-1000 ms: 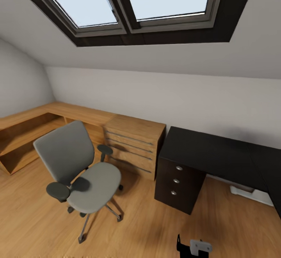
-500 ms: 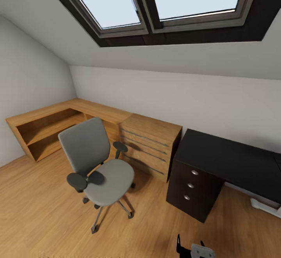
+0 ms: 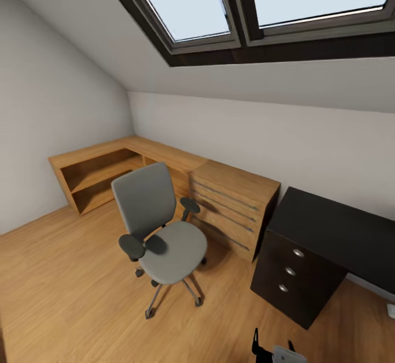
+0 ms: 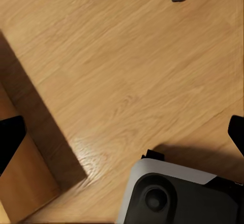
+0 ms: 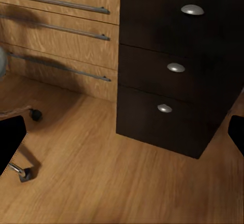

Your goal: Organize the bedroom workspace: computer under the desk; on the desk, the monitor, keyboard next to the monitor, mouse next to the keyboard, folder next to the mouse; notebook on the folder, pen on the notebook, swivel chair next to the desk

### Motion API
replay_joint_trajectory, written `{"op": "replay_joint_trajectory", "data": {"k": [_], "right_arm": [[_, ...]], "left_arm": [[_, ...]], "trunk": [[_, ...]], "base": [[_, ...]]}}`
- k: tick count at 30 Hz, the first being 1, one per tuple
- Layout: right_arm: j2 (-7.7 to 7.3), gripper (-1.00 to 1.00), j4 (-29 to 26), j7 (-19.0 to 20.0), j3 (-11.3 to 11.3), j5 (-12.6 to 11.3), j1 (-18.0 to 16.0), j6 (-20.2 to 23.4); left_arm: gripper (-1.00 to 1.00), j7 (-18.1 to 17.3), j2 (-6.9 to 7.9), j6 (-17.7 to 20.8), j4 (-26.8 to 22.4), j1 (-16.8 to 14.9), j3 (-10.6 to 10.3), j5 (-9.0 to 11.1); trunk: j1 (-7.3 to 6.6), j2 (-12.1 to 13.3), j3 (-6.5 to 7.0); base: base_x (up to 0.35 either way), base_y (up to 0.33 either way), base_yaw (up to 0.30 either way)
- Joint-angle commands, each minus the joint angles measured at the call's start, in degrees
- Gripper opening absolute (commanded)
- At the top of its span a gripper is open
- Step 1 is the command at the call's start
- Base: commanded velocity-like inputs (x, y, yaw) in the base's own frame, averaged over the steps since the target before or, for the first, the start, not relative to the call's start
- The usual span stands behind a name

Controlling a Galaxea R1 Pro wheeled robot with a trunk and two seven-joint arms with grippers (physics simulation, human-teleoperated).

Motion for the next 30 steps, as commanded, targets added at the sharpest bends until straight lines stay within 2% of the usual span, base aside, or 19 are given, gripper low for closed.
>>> {"op": "replay_joint_trajectory", "data": {"k": [1, 5, 8, 18, 22, 26, 28, 30], "right_arm": [[0.08, 1.0, 0.12, -0.58, 0.5, -0.18, -0.06, -0.33], [0.16, 1.0, 0.12, -1.25, 0.51, -0.12, -0.05, -0.81], [0.21, 1.0, 0.12, -1.63, 0.51, -0.09, -0.04, -1.07], [0.06, 1.0, 0.06, -1.7, 0.45, -0.01, -0.01, -1.14], [-0.22, 1.0, -0.03, -1.71, 0.4, 0.44, 0.01, -1.22], [-1.32, 1.0, 0.0, -1.71, 0.4, 1.73, 0.29, -1.45], [-2.71, 1.0, 0.0, -1.71, 0.42, 3.4, 1.37, -1.83], [-3.29, 1.0, -0.06, -1.75, 0.42, 4.4, 2.38, -2.61]], "left_arm": [[1.0, 0.11, 0.0, -0.2, -0.1, 0.02, -0.15, 0.44], [1.0, 0.11, -0.02, -1.21, -0.1, 0.02, -0.24, 0.42], [1.0, 0.08, -0.03, -3.85, 1.23, 0.02, -0.41, 0.29], [1.0, 0.0, -0.07, -7.56, 2.52, 0.02, -0.41, 0.19], [1.0, 0.02, -0.1, -10.15, 2.75, 0.02, -0.34, 0.22], [1.0, -0.08, -0.13, -15.66, 4.26, 0.02, -0.39, 0.18], [1.0, -0.24, -0.18, -22.99, 6.94, 0.02, -0.74, 0.15], [1.0, -0.28, -0.17, -25.73, 8.5, 0.02, -1.67, 0.15]], "trunk": [[0.04, -0.12, -0.11], [0.04, -0.12, -0.11], [0.04, -0.12, -0.11], [0.04, -0.12, -0.11], [0.04, -0.12, -0.11], [0.04, -0.12, -0.11], [0.04, -0.12, -0.12], [0.04, -0.12, -0.14]], "base": [[0.0, 0.0, 0.28], [0.0, 0.0, 0.28], [0.0, 0.0, 0.28], [0.0, 0.0, 0.28], [0.0, 0.0, 0.28], [0.0, 0.0, 0.28], [0.0, 0.0, 0.28], [0.0, 0.0, 0.28]]}}
